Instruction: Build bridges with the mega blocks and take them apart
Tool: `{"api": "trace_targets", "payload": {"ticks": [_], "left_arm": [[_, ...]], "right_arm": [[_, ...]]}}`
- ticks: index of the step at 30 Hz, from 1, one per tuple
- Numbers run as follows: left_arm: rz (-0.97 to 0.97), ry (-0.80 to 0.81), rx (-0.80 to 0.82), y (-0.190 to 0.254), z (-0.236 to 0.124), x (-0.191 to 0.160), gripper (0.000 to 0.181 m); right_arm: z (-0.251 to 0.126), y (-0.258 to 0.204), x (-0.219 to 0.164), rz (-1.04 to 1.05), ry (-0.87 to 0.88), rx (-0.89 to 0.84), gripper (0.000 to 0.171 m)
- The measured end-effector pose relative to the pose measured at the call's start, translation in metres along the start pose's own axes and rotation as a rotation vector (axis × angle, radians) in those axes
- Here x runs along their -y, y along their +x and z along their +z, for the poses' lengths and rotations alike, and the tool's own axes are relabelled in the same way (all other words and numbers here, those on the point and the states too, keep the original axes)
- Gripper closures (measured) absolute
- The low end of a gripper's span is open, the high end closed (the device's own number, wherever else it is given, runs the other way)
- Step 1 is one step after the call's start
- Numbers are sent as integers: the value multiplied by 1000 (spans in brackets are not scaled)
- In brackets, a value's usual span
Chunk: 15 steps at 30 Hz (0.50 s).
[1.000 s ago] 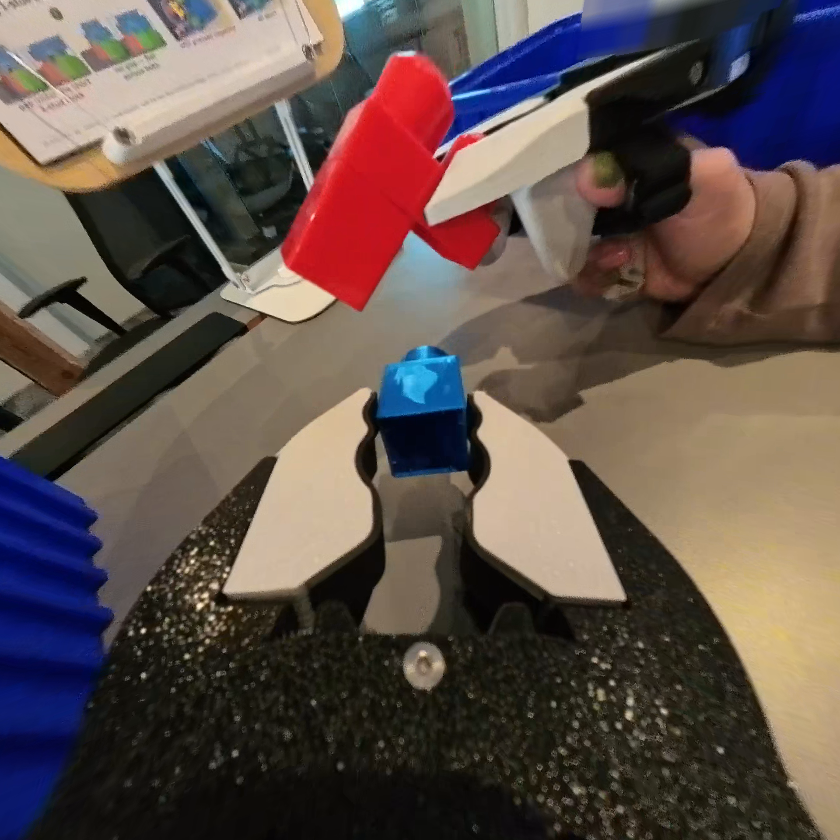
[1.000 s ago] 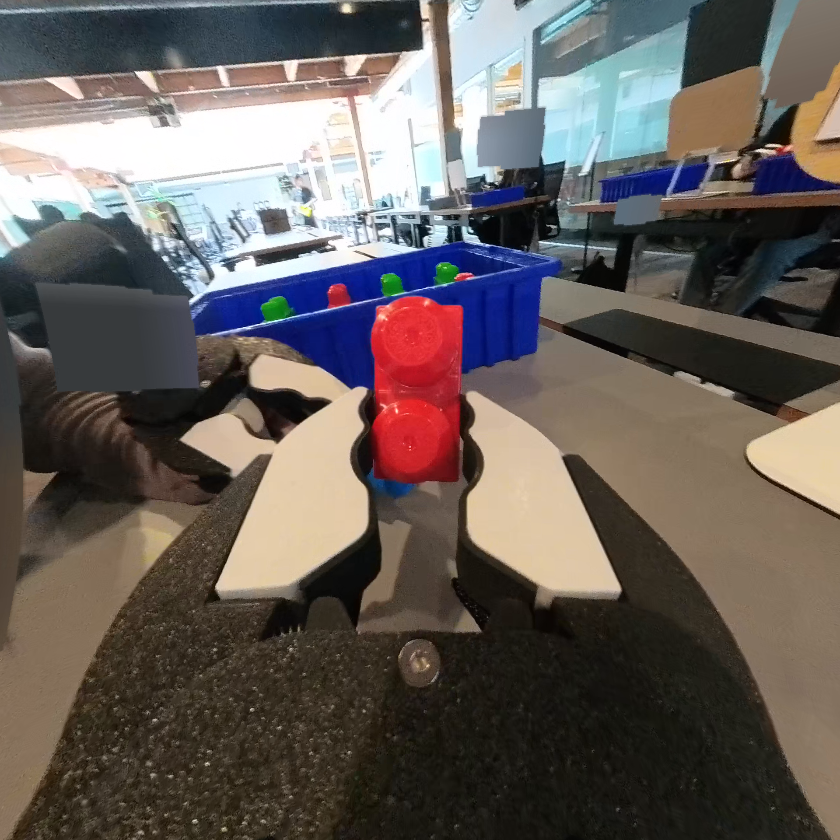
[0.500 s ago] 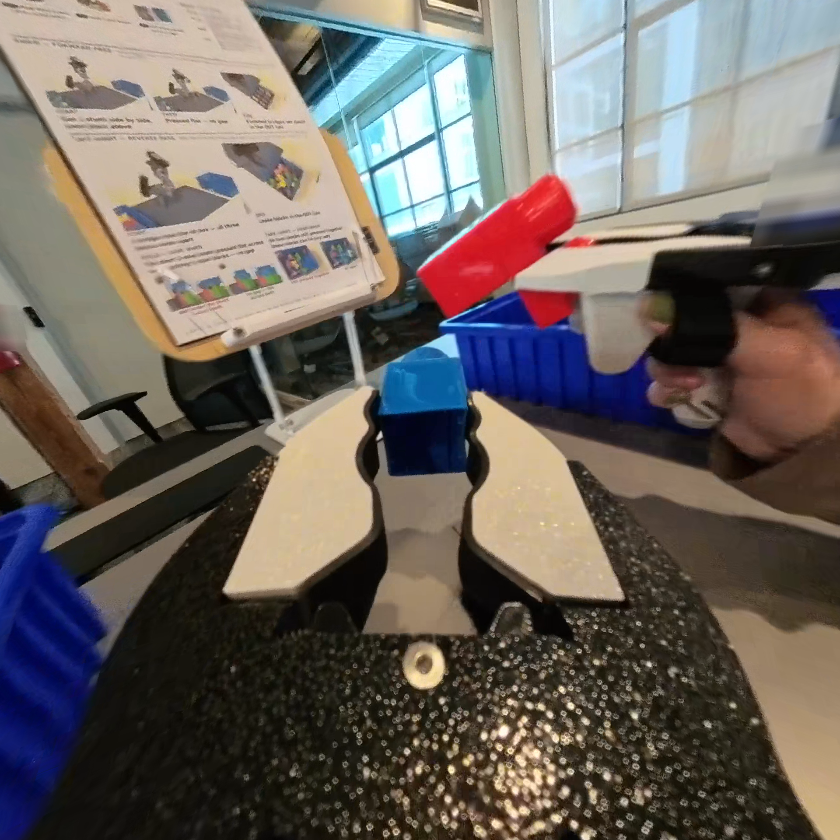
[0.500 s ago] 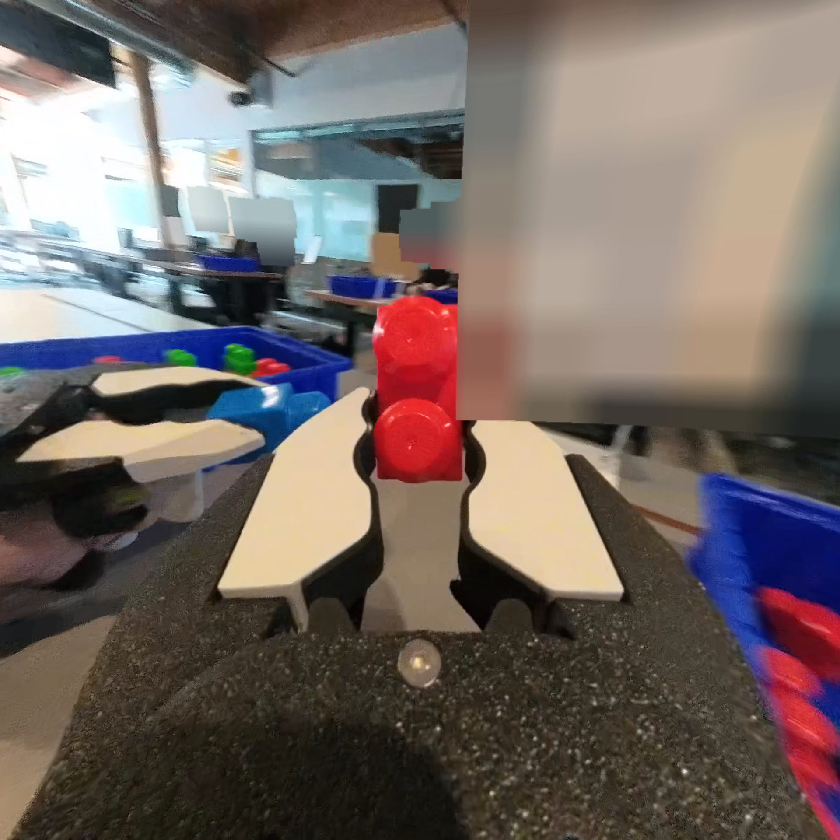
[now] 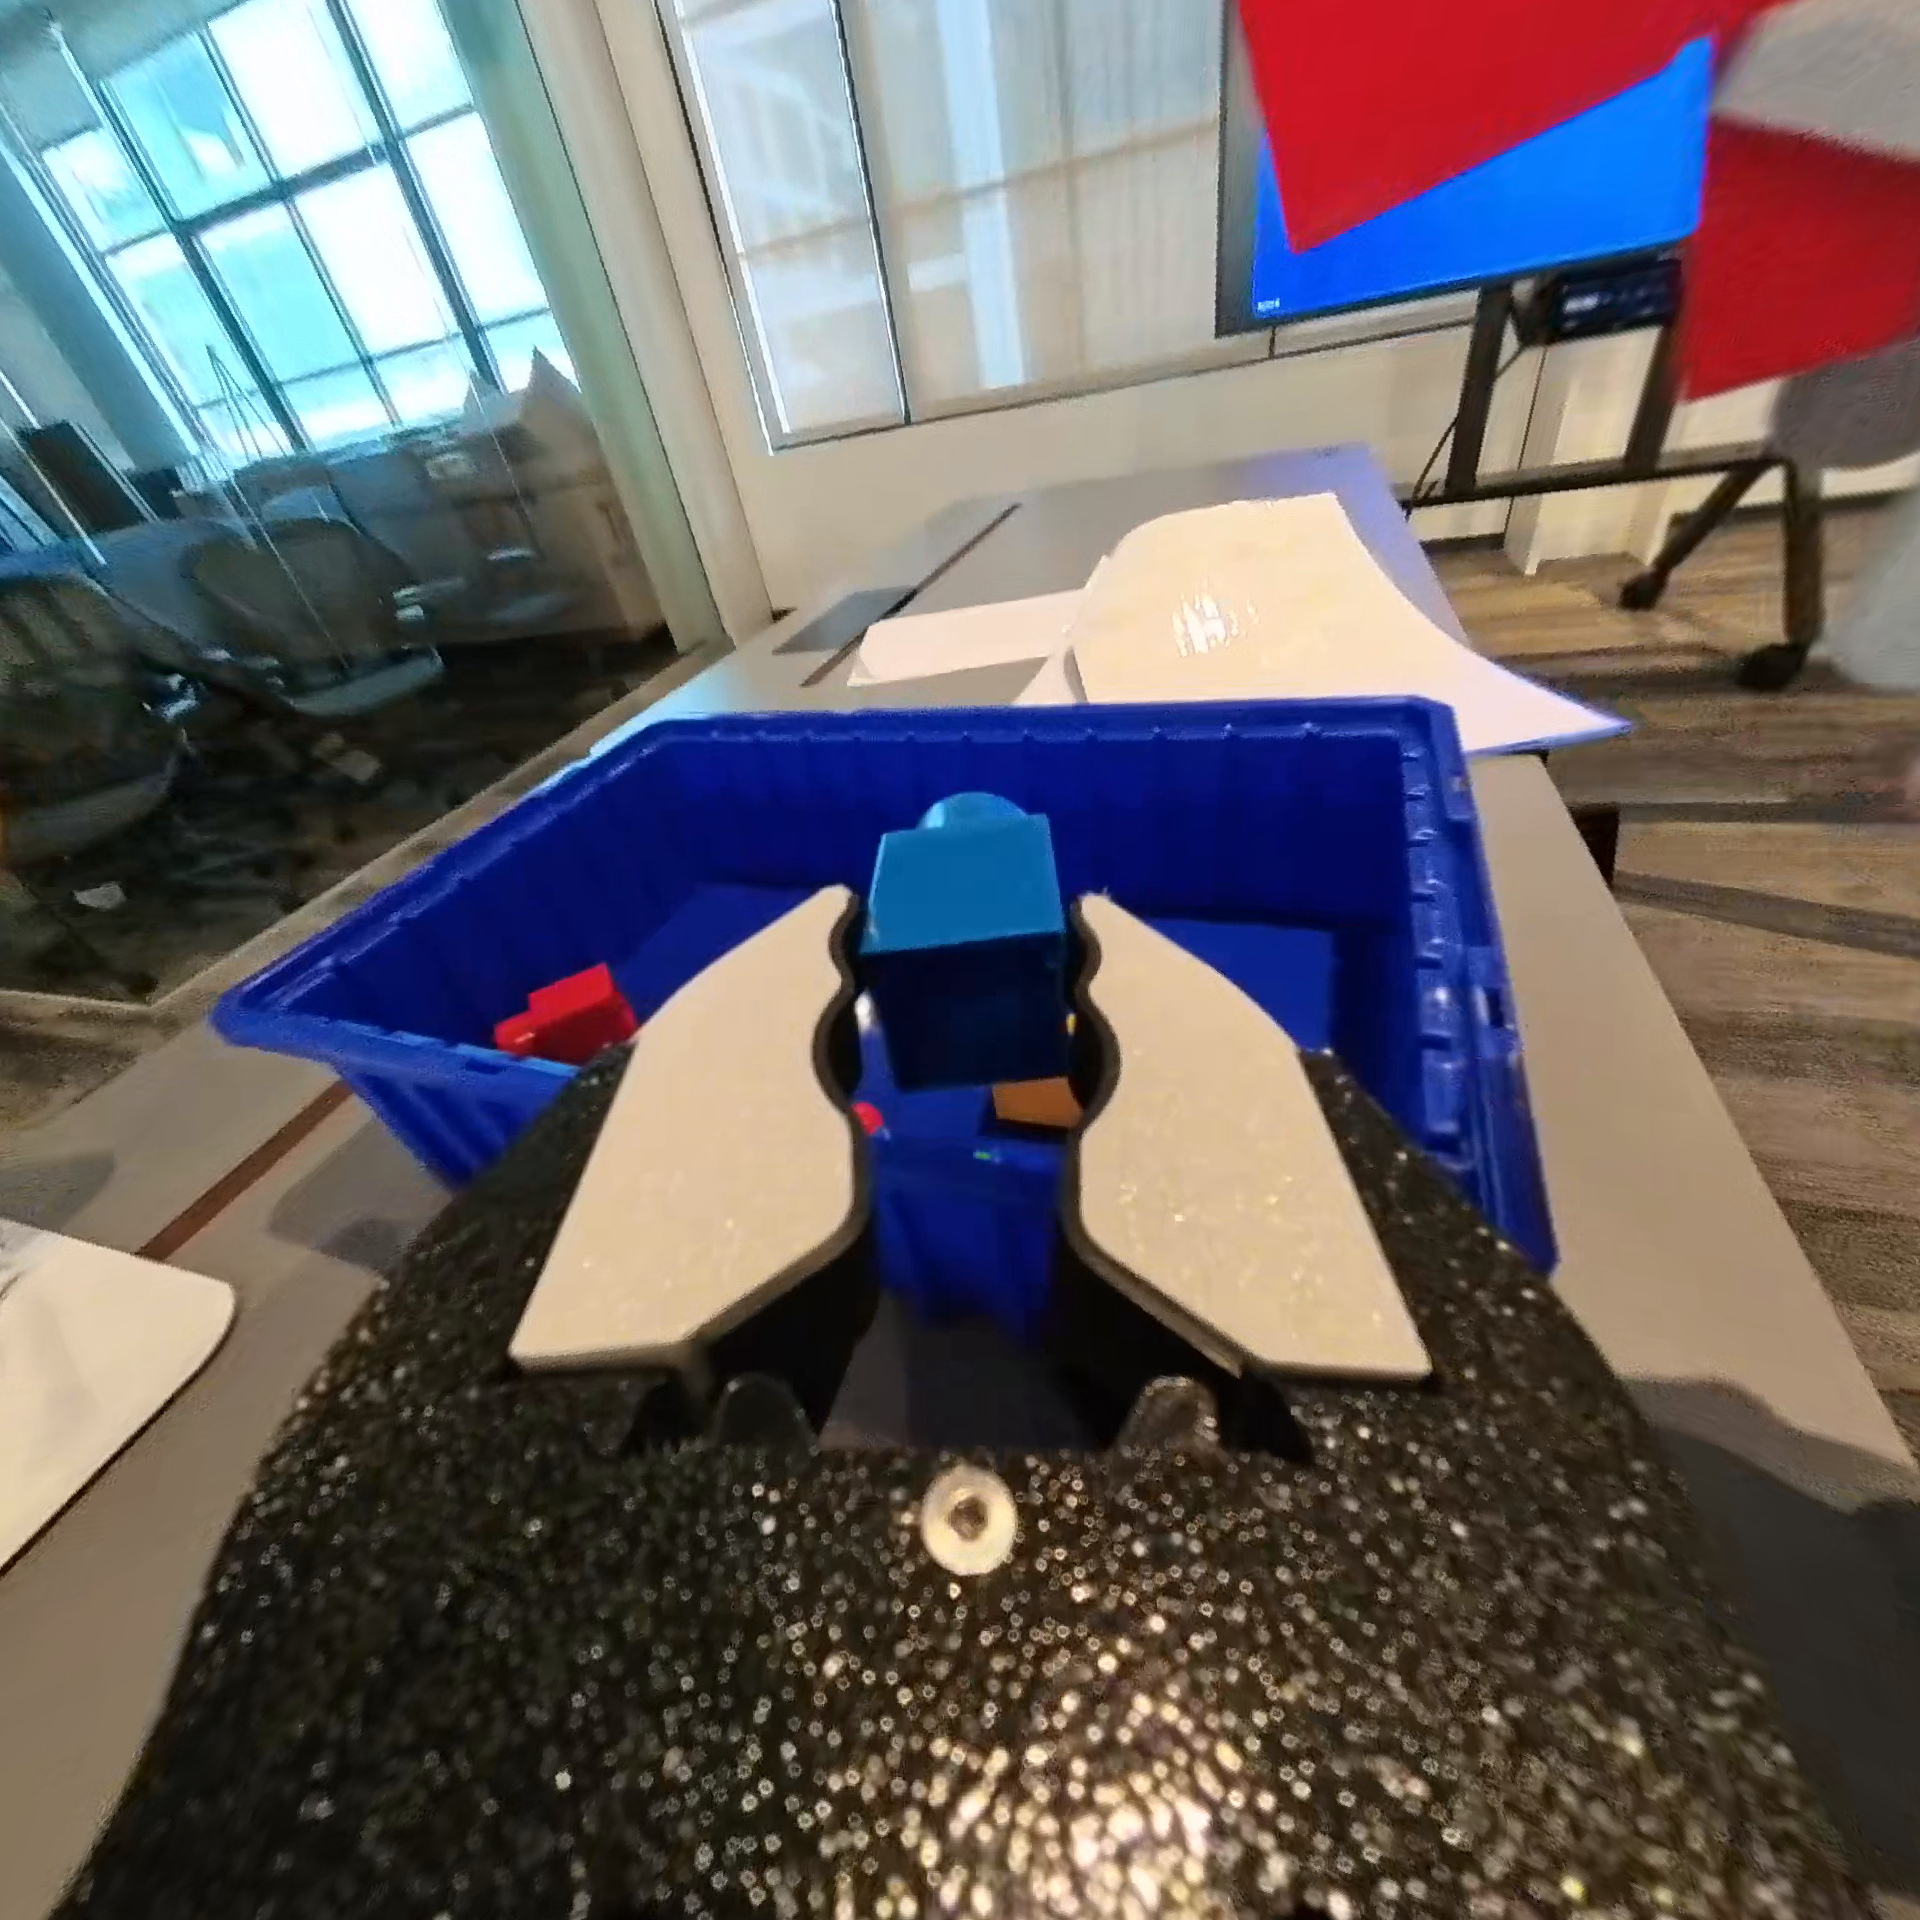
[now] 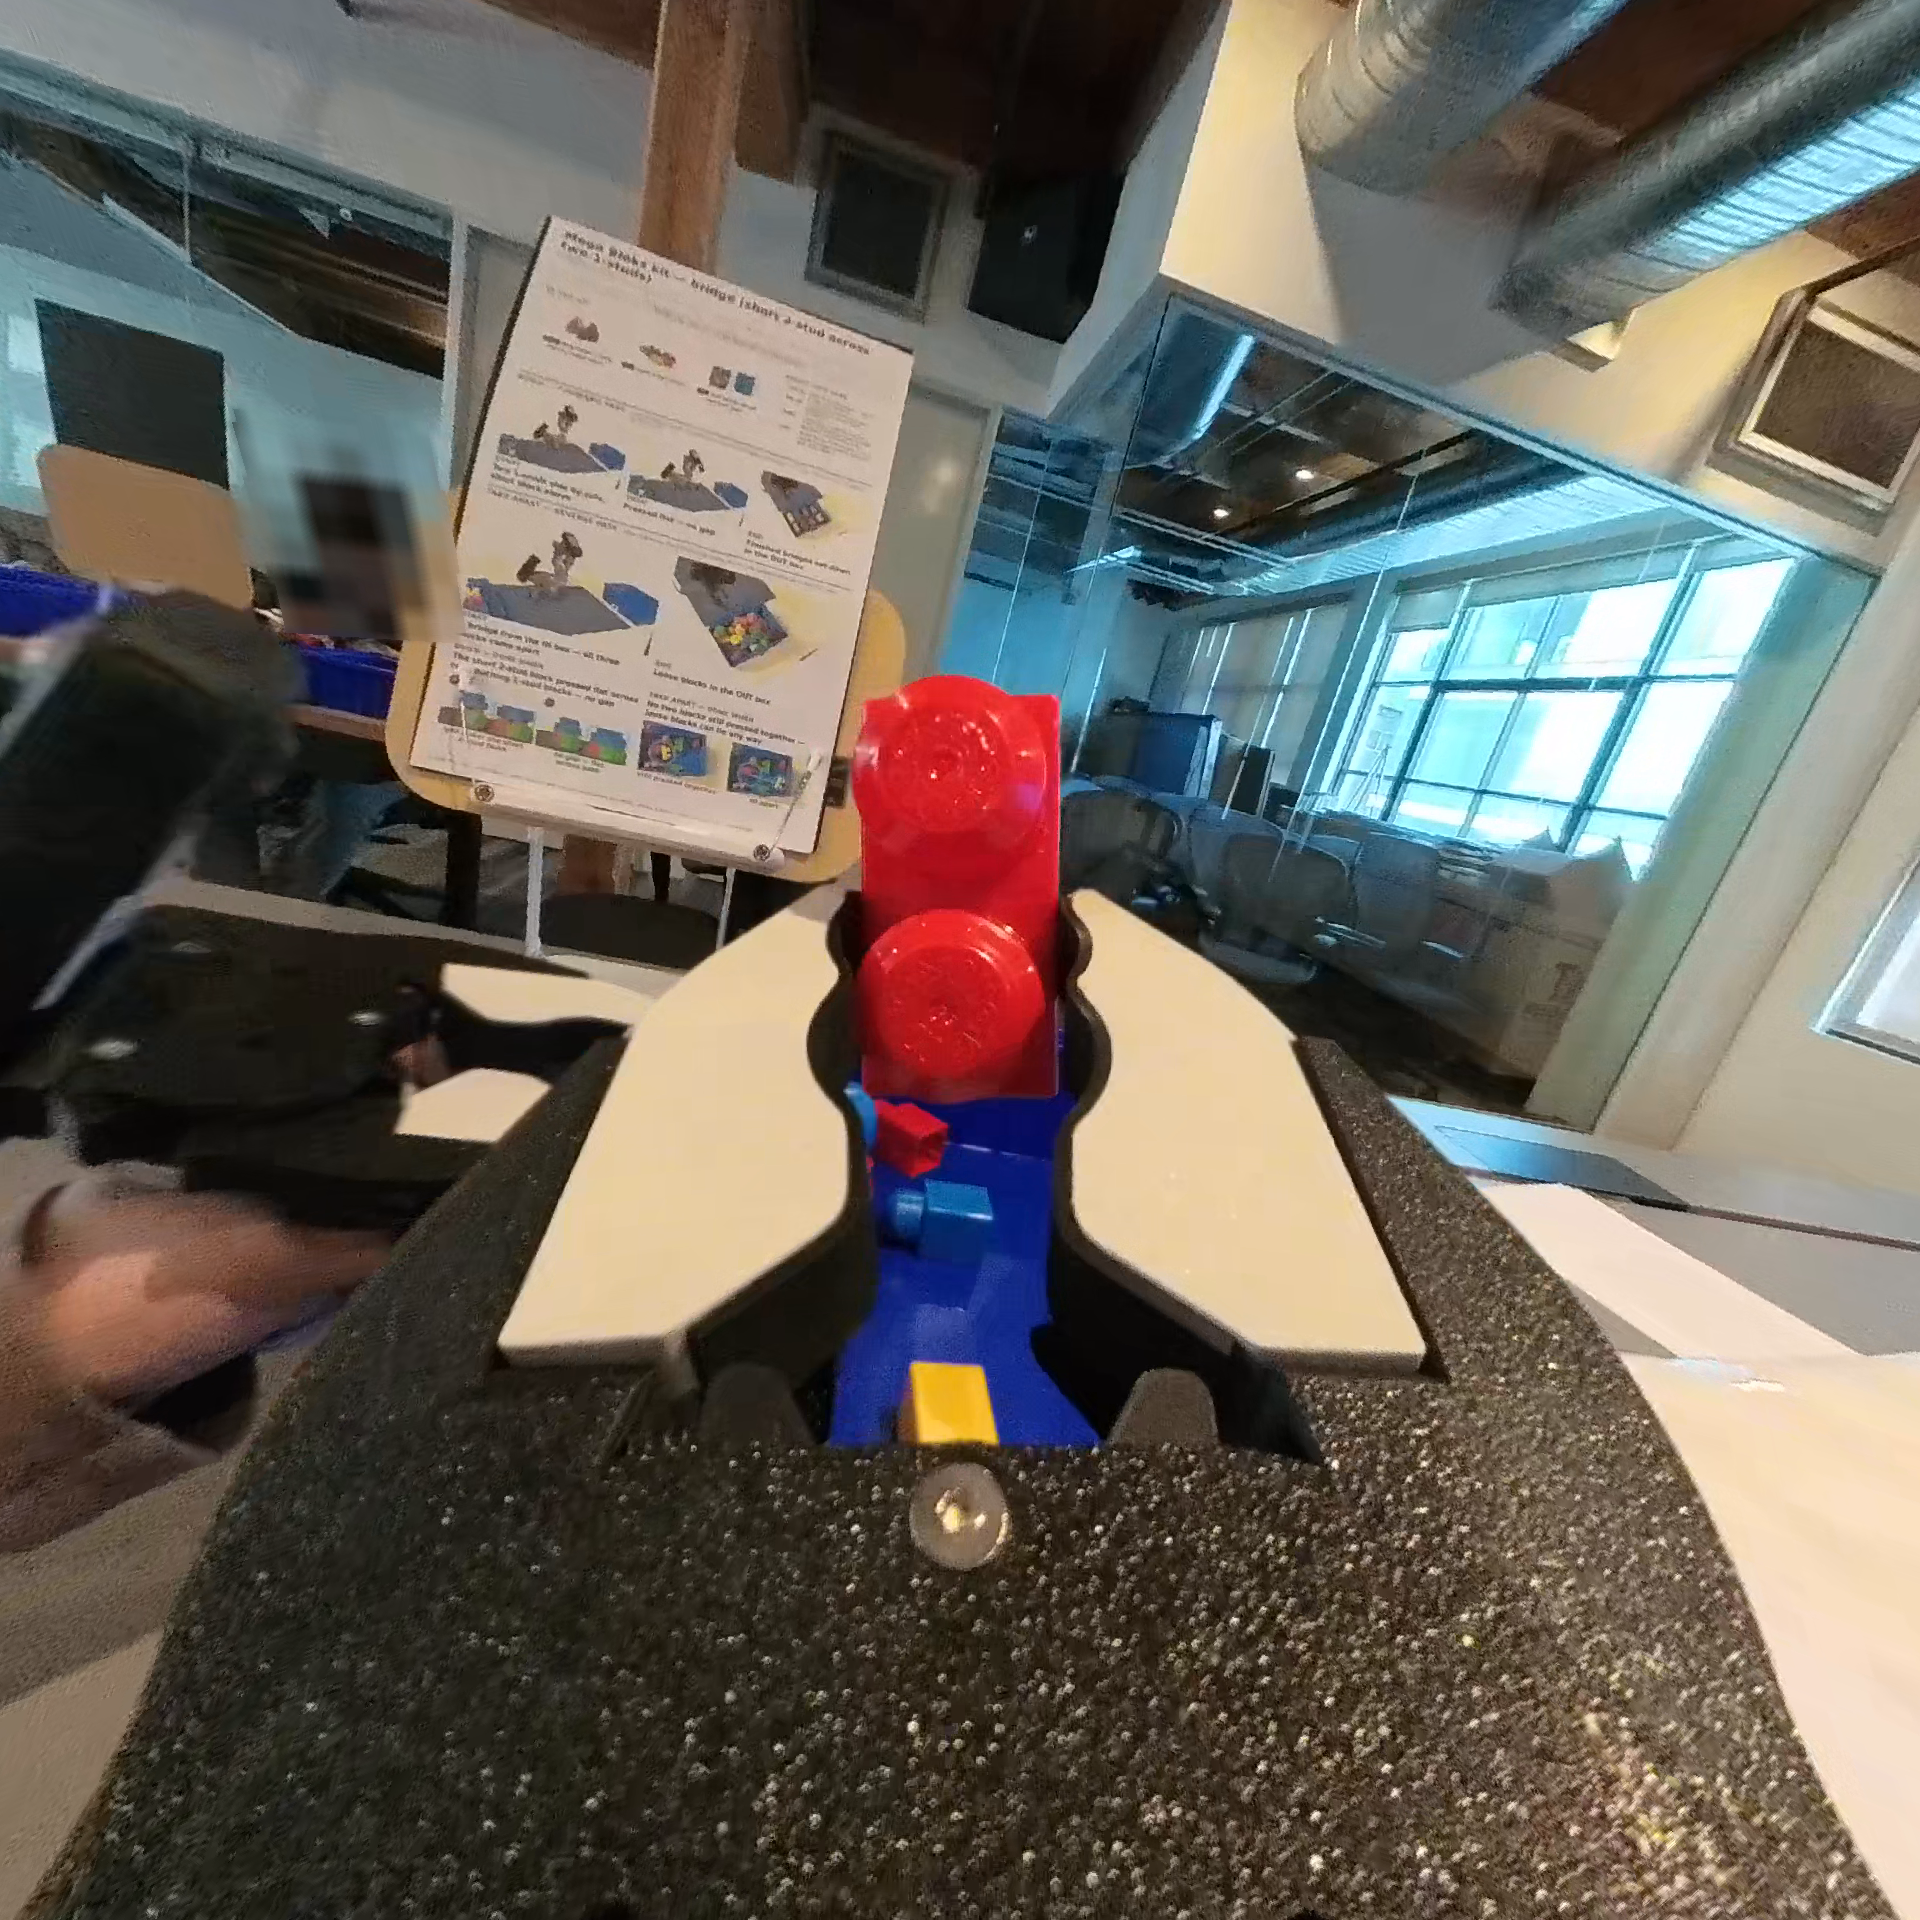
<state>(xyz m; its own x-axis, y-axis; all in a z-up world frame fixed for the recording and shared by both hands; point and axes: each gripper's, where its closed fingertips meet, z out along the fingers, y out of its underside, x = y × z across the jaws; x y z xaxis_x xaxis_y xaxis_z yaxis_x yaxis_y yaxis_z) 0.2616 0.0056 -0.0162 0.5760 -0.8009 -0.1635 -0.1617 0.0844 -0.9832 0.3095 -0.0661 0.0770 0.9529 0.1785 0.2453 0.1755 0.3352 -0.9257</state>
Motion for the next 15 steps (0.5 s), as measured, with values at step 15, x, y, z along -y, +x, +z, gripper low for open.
{"api": "trace_targets", "payload": {"ticks": [15], "left_arm": [[4, 315, -384, -15, -118, 37, 105]], "right_arm": [[10, -136, -26, 246, -88, 835, 136]]}}
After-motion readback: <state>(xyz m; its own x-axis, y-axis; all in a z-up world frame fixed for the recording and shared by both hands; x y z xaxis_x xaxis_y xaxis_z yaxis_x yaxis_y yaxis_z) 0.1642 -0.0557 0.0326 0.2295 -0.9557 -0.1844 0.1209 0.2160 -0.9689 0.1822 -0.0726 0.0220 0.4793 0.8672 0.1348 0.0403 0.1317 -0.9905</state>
